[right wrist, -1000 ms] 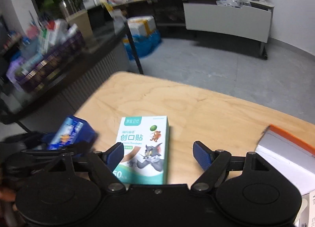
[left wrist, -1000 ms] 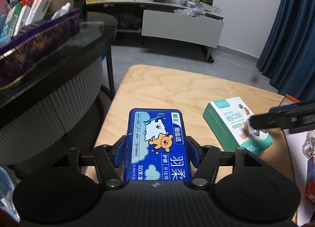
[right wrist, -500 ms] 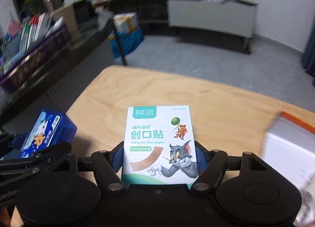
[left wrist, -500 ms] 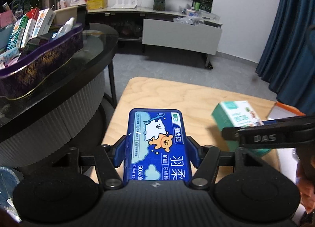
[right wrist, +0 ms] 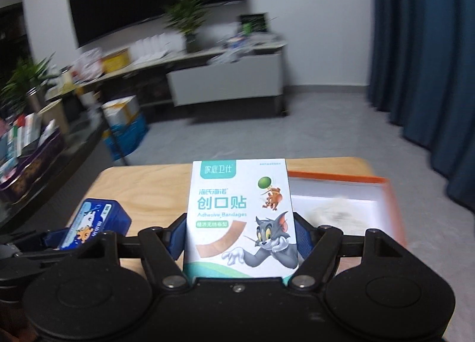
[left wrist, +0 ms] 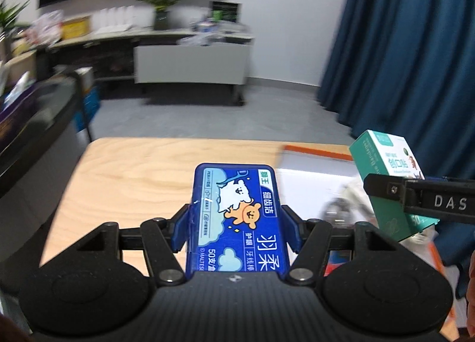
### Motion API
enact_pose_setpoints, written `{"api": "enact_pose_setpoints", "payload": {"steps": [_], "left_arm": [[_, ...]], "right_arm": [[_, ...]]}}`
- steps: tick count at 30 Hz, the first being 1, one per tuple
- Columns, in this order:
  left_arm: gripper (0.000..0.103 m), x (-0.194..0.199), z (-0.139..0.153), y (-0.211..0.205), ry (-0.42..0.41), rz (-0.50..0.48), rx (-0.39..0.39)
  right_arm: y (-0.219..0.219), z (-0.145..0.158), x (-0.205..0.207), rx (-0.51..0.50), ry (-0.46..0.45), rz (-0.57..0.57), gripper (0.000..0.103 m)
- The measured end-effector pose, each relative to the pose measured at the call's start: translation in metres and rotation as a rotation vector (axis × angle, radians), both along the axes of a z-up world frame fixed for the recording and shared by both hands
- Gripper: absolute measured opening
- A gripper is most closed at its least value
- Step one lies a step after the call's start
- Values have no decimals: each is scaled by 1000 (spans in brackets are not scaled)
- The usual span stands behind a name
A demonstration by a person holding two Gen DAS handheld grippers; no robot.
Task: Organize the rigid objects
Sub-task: 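Carry the blue tin with the left tool while the right tool carries the bandage box to the lid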
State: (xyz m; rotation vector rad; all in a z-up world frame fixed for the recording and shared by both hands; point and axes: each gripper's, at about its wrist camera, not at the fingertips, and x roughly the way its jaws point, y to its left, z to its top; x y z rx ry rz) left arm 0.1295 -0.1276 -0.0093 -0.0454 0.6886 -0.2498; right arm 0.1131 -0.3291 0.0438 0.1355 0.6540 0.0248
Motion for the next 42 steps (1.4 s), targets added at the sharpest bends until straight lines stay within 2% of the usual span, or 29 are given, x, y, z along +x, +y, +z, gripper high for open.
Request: {"api": "enact_pose_setpoints", "payload": {"steps": [4,7,10,13,17,20,25,27,32,36,38,42], "left_arm": [[63,-11,10,-26,-30,-71,-6],[63,-14,14,-47,-20,-121,-16],[63,-12,22,-71,-31,-203,25],[63,-7,37,-88,-82,-259,50],[63,-9,39,-94,-120,-258,33],[63,-9,29,-93,-103,-250,37],[63,-4,35,-96,-111,-207,50],[63,1,35,-97,-102,-202,44],[63,-1,31,-96,-81,-197,51],[63,2,21,-94,-29,-191,9],[63,5,16,-97,7,-206,14],[63,7,14,-99,1,-212,38]], "right_arm": [[-39,5,-31,-5,-19,-81,84],[-65,7,-47,5,-34,-134,84],[-86,10,-58,11,-46,-170,84],[-100,16,-65,19,-67,-193,84],[-111,16,-69,31,-86,-197,84],[-116,9,-67,43,-77,-193,84],[-112,-3,-49,75,-43,-151,84],[-110,-4,-45,61,-38,-151,84],[-113,-14,-40,98,-19,-164,84],[-110,-20,-33,96,4,-159,84],[-109,-21,-29,92,12,-167,84],[-106,-25,-27,69,24,-172,84]]}}
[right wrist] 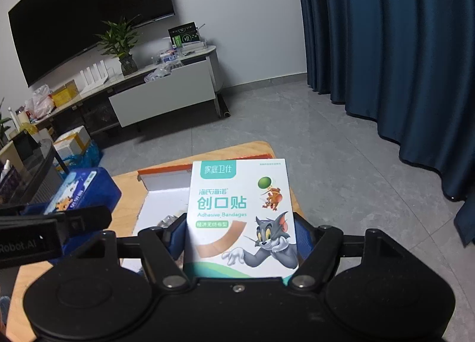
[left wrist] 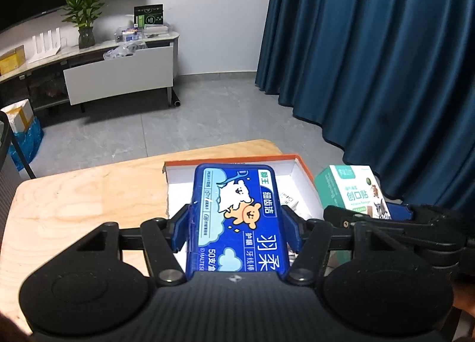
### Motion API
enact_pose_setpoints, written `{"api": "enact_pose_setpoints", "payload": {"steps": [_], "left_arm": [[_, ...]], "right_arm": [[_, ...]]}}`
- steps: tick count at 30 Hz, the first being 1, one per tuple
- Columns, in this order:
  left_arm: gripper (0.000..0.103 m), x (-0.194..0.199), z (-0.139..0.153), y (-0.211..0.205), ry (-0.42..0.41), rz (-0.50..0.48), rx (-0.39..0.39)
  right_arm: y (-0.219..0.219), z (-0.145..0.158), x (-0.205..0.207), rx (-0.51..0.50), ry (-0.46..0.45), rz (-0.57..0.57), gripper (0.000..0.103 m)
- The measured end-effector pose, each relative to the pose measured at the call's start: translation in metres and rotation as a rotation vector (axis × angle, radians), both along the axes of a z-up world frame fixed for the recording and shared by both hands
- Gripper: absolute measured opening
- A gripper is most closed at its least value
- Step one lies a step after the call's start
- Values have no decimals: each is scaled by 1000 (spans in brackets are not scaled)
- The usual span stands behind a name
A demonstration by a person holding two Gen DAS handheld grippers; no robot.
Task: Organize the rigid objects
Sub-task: 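Carry the blue tin with the left tool while the right tool carries the bandage box to the lid, then hold the blue tin and bandage box above the lid with both tools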
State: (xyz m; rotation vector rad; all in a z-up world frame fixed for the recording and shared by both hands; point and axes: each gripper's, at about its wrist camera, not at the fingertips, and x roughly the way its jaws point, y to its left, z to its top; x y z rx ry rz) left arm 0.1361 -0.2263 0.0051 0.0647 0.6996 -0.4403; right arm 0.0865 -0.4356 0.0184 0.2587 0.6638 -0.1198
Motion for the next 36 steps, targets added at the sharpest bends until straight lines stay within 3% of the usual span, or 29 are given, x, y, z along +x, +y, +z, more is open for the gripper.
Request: {"api": "enact_pose_setpoints", "payload": {"steps": [36], "left_arm": [[63,-10,-6,6,-9,19,-16]], "right_arm": [[6,4,-1,-28,17,49,84]]}}
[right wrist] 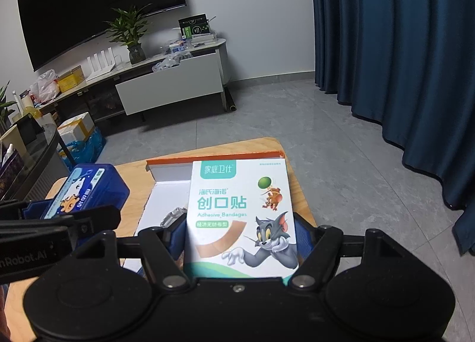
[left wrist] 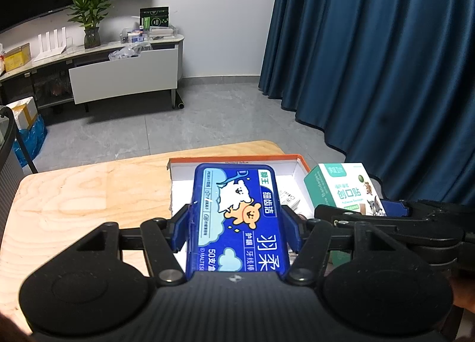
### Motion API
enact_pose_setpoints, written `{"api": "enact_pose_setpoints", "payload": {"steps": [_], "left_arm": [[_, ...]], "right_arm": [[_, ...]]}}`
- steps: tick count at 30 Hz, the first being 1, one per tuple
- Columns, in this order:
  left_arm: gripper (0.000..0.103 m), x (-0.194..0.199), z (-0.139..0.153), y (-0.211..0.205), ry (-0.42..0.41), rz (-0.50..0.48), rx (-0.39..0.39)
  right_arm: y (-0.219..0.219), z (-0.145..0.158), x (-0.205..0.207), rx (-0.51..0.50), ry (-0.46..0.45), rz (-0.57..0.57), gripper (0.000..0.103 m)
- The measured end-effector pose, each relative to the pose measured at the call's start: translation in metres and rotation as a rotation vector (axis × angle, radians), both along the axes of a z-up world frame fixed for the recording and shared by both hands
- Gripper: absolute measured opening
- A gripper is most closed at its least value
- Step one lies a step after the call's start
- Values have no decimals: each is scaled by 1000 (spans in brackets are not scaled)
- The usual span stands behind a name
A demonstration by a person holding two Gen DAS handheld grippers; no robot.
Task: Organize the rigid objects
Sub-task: 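Hold the blue tin and bandage box above the lid with both tools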
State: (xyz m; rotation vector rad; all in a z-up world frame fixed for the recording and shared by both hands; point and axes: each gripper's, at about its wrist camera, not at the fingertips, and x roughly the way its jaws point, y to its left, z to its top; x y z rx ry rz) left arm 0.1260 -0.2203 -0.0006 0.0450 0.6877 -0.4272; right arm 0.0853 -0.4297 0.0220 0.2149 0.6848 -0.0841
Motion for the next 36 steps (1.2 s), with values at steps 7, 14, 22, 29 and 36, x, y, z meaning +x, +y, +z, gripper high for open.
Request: {"api": "enact_pose_setpoints", "payload": {"steps": [7,14,22,29,36], "left_arm": [[63,0,0,0,2,1,-3],[63,1,0,-1,5,0,-1],[63,2,-1,0,4,-3,-2],[63,2,-2,0,4,-7,-5],[63,2,-1,0,2,-7,-4]], "right_arm": [[1,1,3,-4,4,6,84],[1,1,4,-5,4,5,84],[0,0,4,-7,6,6,84],[0,0,5,-8,5,5,84],[-1,0,6,-10,3,4,84]]}}
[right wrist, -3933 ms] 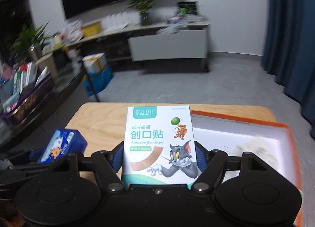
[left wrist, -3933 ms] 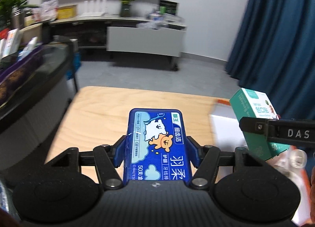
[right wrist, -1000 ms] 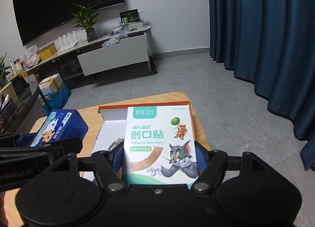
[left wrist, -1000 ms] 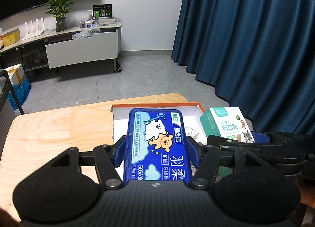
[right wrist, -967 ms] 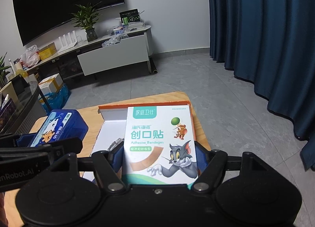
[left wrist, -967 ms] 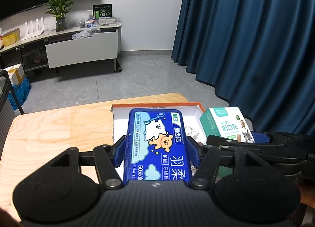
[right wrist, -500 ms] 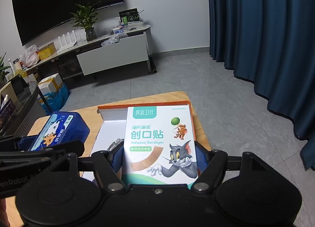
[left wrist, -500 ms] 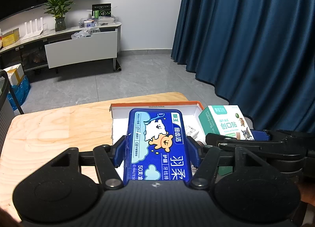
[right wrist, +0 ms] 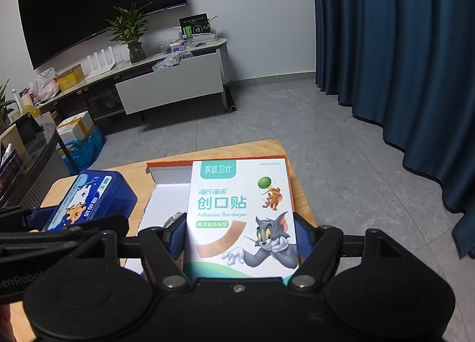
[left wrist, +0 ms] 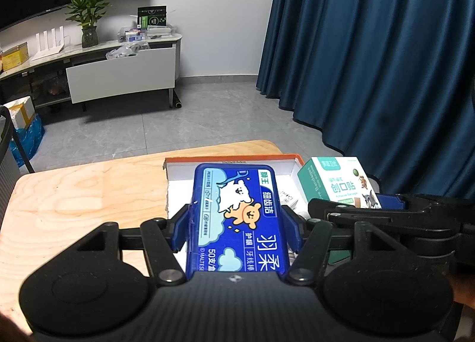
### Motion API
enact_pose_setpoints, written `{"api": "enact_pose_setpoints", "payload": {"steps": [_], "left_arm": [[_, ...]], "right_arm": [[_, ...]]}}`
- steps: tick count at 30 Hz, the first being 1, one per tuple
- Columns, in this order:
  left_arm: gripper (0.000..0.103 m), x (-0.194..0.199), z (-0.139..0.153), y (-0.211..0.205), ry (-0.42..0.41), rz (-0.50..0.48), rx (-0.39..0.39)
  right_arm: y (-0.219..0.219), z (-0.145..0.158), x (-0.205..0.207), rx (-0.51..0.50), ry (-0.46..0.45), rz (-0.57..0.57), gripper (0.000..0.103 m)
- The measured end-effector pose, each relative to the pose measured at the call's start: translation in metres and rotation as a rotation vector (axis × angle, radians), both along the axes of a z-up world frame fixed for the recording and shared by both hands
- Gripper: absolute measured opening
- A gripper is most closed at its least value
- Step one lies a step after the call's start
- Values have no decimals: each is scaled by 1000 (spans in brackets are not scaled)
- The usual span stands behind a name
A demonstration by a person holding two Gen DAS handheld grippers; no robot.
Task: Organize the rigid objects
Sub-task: 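Hold the blue tin and bandage box above the lid with both tools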
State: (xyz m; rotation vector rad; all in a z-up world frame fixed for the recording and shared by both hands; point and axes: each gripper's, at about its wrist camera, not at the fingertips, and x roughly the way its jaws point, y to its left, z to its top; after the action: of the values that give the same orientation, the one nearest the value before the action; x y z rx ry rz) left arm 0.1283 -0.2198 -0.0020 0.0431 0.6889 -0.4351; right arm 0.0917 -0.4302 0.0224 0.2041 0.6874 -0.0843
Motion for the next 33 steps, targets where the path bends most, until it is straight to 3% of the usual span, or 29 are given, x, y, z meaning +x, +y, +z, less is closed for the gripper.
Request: {"api": "enact_pose_setpoints", "payload": {"steps": [33], "left_arm": [[63,5,-5,0,12,-6,2]], "right_arm": [[4,0,5,5,16,-12,84]]}}
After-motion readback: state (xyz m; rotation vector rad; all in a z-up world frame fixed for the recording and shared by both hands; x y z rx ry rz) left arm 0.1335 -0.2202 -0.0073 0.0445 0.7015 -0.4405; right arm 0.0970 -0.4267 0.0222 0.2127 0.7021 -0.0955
